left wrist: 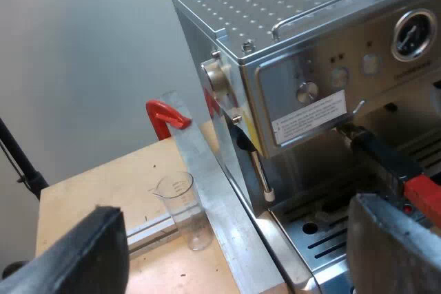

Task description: Put the handle in the coffee machine

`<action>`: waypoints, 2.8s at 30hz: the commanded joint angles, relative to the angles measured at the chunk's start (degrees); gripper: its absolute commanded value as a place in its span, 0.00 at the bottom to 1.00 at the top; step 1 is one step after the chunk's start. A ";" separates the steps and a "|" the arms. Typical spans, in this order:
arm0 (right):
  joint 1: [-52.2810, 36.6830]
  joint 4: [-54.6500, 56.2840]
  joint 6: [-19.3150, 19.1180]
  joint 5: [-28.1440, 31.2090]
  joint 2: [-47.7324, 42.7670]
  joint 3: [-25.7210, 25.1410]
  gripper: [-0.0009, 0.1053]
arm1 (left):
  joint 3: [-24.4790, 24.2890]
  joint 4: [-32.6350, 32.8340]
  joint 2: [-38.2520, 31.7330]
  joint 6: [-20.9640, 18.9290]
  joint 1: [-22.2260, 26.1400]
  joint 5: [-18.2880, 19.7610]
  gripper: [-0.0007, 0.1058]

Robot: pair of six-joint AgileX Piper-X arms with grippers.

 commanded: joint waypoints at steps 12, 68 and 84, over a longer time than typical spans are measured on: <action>-0.30 14.15 -0.76 -0.66 -8.99 -0.23 0.68 | 0.03 7.86 -7.46 0.29 -0.03 0.36 0.64; -0.30 2.40 4.04 3.79 -15.16 21.56 0.68 | 19.61 -3.05 -15.08 -6.46 0.05 -12.58 0.64; -0.30 3.21 4.05 3.69 -15.16 29.92 0.68 | 24.10 -3.05 -15.00 -6.46 0.05 -12.58 0.64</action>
